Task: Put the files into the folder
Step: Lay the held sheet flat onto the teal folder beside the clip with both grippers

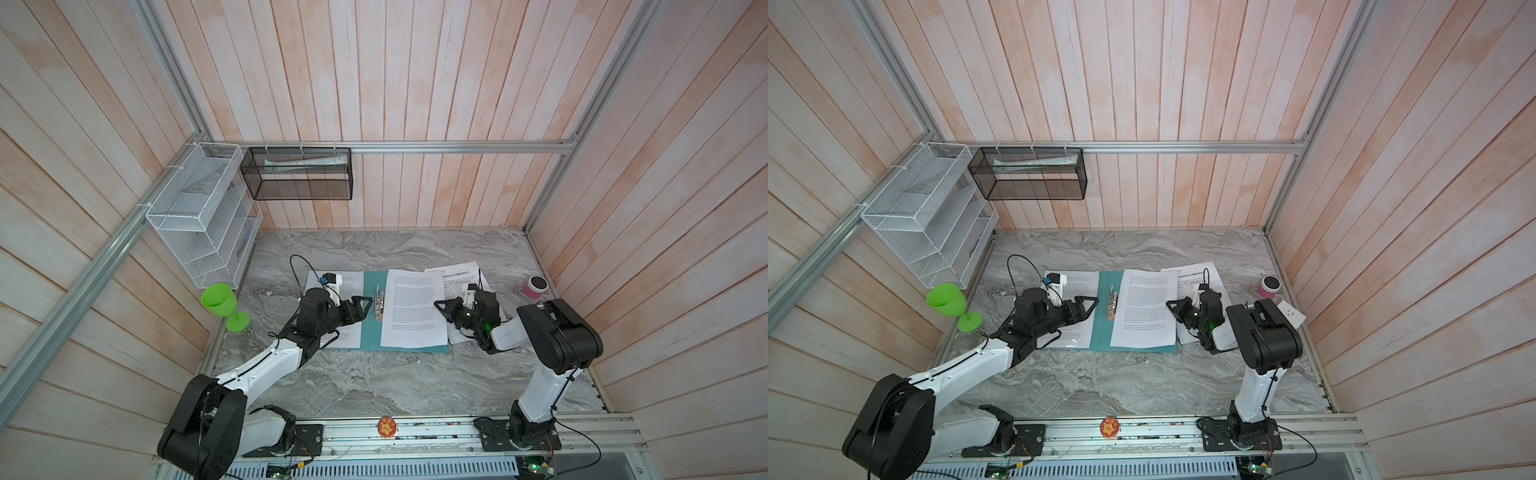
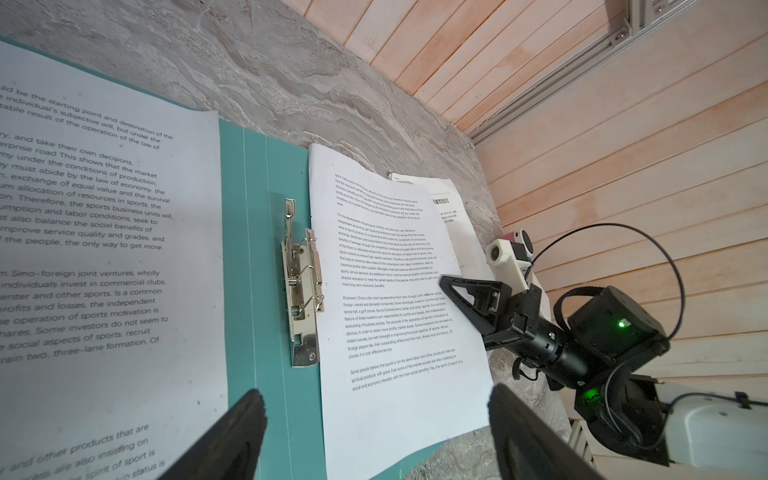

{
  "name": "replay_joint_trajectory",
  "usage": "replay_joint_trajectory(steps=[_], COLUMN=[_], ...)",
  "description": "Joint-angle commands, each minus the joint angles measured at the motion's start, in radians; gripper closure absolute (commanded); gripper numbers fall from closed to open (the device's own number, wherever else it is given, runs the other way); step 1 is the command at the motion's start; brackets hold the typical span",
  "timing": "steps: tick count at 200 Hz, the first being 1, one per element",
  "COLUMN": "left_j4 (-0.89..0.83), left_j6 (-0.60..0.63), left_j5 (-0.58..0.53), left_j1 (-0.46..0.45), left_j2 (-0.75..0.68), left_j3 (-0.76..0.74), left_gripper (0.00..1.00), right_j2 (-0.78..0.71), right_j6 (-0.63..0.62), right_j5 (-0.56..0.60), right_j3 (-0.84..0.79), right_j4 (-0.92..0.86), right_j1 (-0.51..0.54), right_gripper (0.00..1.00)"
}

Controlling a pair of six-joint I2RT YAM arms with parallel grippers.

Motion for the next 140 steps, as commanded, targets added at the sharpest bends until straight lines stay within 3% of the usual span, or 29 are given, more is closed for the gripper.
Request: replay_joint_trajectory(steps=[1, 34, 98, 140], left_j4=[0.027, 0.029, 0.033, 0.040], left_j6=[0.004, 0.007, 0.005, 0.004], left_j5=[0.025, 0.025, 0.027, 0.031], left_j1=[0.006, 0.005, 0.006, 0.006], left_j2=[0.015, 0.024, 0.034, 0.047], left_j3=[-0.012, -0.010, -0.013, -0.008], left_gripper=[0.14, 0.14, 0.14, 0.15], right_j2=[0.034, 0.070, 0.031, 0.041], right_j6=[-0.010, -0.048, -0.267, -0.269], right_j5=[-0.035, -0.103, -0.144, -0.155], right_j3=[0.016, 0.066, 0.200, 0.211], right_j4=[0.017, -0.009, -0.316, -0.320], right_j1=[-0.002, 0.002, 0.004, 0.010], right_gripper=[1.00, 1.00, 1.00, 1.00])
